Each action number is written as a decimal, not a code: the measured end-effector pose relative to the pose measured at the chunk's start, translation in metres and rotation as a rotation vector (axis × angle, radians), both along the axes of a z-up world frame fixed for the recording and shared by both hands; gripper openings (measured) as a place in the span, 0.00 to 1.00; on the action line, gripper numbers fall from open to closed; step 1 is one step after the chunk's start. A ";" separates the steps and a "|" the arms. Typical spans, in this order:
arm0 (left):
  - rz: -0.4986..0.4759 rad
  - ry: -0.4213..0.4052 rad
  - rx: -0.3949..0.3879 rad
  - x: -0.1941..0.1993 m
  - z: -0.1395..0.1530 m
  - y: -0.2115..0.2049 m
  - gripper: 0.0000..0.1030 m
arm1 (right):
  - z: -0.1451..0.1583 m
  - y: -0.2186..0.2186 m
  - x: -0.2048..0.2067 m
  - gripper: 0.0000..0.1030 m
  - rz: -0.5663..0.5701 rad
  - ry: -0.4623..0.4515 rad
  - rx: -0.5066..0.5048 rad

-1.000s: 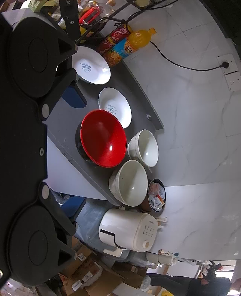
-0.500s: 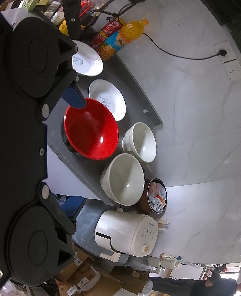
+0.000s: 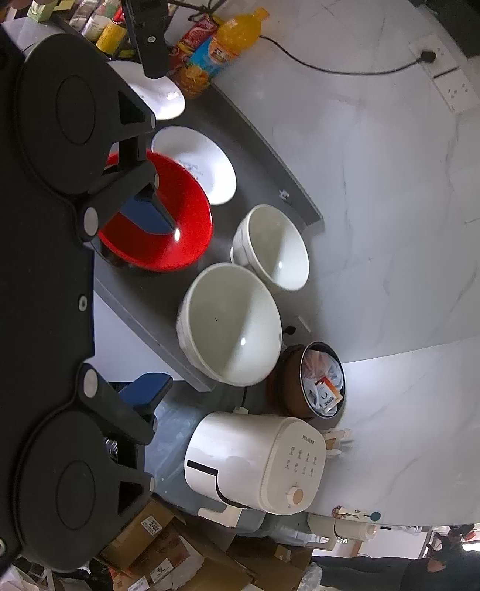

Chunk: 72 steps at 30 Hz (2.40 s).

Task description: Organize plates and bowls

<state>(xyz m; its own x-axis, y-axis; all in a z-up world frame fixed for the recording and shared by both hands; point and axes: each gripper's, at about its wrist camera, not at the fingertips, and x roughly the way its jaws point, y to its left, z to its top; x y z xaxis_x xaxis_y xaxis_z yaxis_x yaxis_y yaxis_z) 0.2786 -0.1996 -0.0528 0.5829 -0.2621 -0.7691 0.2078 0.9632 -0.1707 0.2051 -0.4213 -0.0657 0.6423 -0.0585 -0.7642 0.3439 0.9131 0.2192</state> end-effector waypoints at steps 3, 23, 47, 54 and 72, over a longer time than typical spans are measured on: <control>-0.010 0.008 -0.003 0.011 -0.006 -0.018 0.82 | -0.009 -0.015 0.011 0.69 0.003 0.013 0.026; -0.099 0.042 -0.015 0.095 -0.057 -0.131 0.50 | -0.064 -0.087 0.085 0.42 0.002 0.093 0.083; -0.051 0.234 0.056 0.161 -0.142 -0.193 0.19 | -0.118 -0.119 0.120 0.19 -0.009 0.198 0.112; -0.016 0.272 0.026 0.168 -0.149 -0.181 0.06 | -0.119 -0.116 0.123 0.11 -0.004 0.181 0.110; 0.001 0.179 -0.045 0.158 -0.088 -0.147 0.04 | -0.061 -0.092 0.124 0.11 0.013 0.051 0.109</control>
<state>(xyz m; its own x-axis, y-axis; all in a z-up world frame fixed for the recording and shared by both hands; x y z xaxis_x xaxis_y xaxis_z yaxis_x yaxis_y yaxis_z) 0.4366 -0.3461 -0.1408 0.4379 -0.2982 -0.8481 0.1696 0.9538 -0.2478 0.3286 -0.5136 -0.1268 0.6030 0.0349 -0.7970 0.3452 0.8893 0.3001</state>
